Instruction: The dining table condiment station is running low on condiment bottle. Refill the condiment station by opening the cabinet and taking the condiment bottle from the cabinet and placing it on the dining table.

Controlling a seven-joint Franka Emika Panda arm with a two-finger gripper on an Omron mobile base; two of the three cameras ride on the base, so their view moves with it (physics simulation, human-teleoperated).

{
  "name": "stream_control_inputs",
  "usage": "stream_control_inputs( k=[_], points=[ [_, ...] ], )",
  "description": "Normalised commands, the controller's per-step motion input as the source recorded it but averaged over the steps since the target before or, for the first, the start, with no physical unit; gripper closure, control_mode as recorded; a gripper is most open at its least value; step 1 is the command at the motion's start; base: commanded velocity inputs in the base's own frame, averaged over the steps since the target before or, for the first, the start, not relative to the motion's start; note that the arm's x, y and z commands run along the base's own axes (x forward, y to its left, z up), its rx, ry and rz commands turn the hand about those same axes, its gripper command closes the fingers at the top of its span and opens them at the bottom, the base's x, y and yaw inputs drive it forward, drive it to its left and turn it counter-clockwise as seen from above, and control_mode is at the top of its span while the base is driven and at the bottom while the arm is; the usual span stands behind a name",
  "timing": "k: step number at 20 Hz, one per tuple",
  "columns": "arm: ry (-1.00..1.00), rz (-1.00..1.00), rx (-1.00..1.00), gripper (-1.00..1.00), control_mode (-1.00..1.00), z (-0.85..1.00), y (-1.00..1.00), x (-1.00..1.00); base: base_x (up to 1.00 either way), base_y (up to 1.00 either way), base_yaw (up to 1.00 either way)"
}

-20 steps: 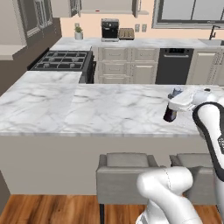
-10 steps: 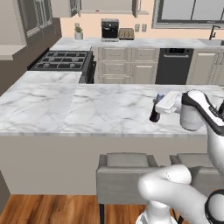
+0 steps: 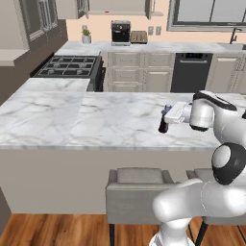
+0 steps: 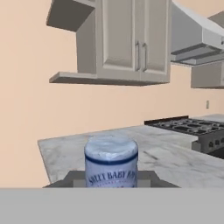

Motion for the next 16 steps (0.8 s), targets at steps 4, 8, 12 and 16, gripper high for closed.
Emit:
stream_control_inputs(
  k=[4, 8, 12, 16],
  points=[
    [0.04, 0.0, 0.0, 1.0, -1.0, -0.43, -0.01, 0.55, 0.0, 0.0, 0.0],
    [0.0, 0.0, 0.0, 1.0, -1.0, -0.49, 0.0, 0.57, 0.0, 0.0, 0.0],
    [0.0, 0.0, -0.03, 1.0, -1.0, -0.47, 0.0, 0.52, 0.0, 0.0, 0.0],
    [0.0, 0.0, -0.12, 1.0, -1.0, -0.45, 0.0, 0.43, 0.0, 0.0, 0.0]
  ],
)
